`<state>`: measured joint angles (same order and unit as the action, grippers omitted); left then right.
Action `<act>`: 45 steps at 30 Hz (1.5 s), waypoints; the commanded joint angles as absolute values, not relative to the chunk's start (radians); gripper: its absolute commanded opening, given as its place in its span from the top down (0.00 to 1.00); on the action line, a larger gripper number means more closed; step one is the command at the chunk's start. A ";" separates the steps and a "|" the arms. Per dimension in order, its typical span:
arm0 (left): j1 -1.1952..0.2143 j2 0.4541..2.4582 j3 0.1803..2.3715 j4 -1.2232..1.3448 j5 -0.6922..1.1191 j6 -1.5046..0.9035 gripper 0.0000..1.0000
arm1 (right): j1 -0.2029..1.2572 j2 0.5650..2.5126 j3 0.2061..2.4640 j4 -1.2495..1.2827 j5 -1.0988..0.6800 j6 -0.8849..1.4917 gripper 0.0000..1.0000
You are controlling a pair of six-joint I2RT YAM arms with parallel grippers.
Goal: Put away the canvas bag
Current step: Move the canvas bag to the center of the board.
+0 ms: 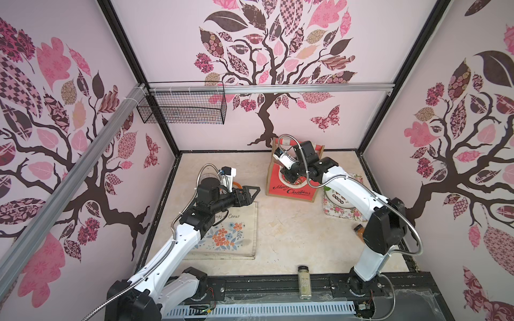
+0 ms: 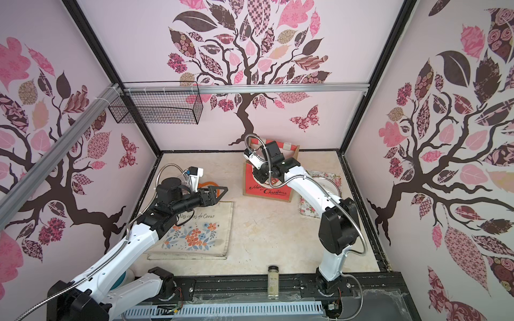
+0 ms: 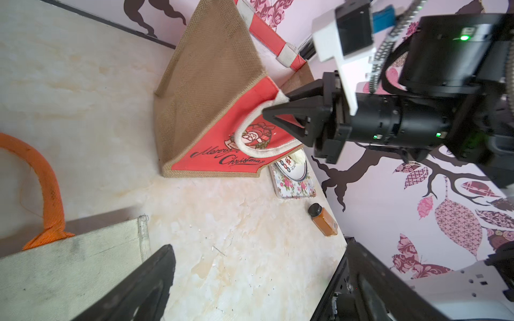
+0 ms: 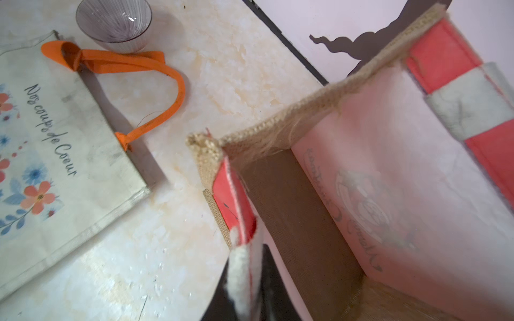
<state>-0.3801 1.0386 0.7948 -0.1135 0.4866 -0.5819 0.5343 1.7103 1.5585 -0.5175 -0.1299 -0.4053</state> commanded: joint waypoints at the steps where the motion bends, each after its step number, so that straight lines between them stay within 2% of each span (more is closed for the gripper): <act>1: -0.377 0.966 0.801 -0.104 0.491 -0.527 0.02 | 0.612 1.564 1.473 -0.543 -0.127 -0.370 0.87; 7: -0.377 0.930 0.868 -0.324 0.525 -0.411 0.04 | 0.668 1.402 1.279 -0.555 -0.186 -0.257 0.88; 13: -0.382 0.929 0.881 -0.450 0.640 -0.300 0.07 | 0.741 1.300 1.175 -0.604 -0.148 -0.196 0.88; 20: -0.503 0.885 0.890 -0.542 0.559 -0.170 0.09 | 0.795 1.210 1.097 -0.645 -0.206 -0.146 0.87; 25: -0.508 0.866 0.892 -0.546 0.565 -0.145 0.09 | 0.812 1.174 1.086 -0.629 -0.211 -0.143 0.86; 31: -0.508 0.880 0.885 -0.554 0.491 -0.143 0.02 | 0.813 1.217 1.103 -0.667 -0.171 -0.132 0.69; 35: -0.507 0.874 0.896 -0.555 0.404 -0.169 0.02 | 0.813 1.177 1.100 -0.657 -0.136 -0.126 0.45; 37: -0.508 0.893 0.930 -0.572 0.405 -0.152 0.04 | 0.813 1.148 1.098 -0.641 -0.131 -0.123 0.39; 41: -0.508 0.953 0.986 -0.531 0.516 -0.146 0.10 | 0.813 1.112 1.094 -0.620 -0.132 -0.113 0.32; 44: -0.507 1.042 1.080 -0.506 0.465 -0.136 0.13 | 0.813 1.098 1.082 -0.611 -0.126 -0.105 0.16; 45: -0.501 1.082 1.125 -0.512 0.442 -0.121 0.15 | 0.813 1.098 1.078 -0.608 -0.121 -0.104 0.14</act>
<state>-0.5064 1.0195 1.0069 -0.5602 0.4709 -0.1539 0.8104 1.1229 1.0786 -0.6243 -0.1345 -0.1078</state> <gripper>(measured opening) 0.859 0.840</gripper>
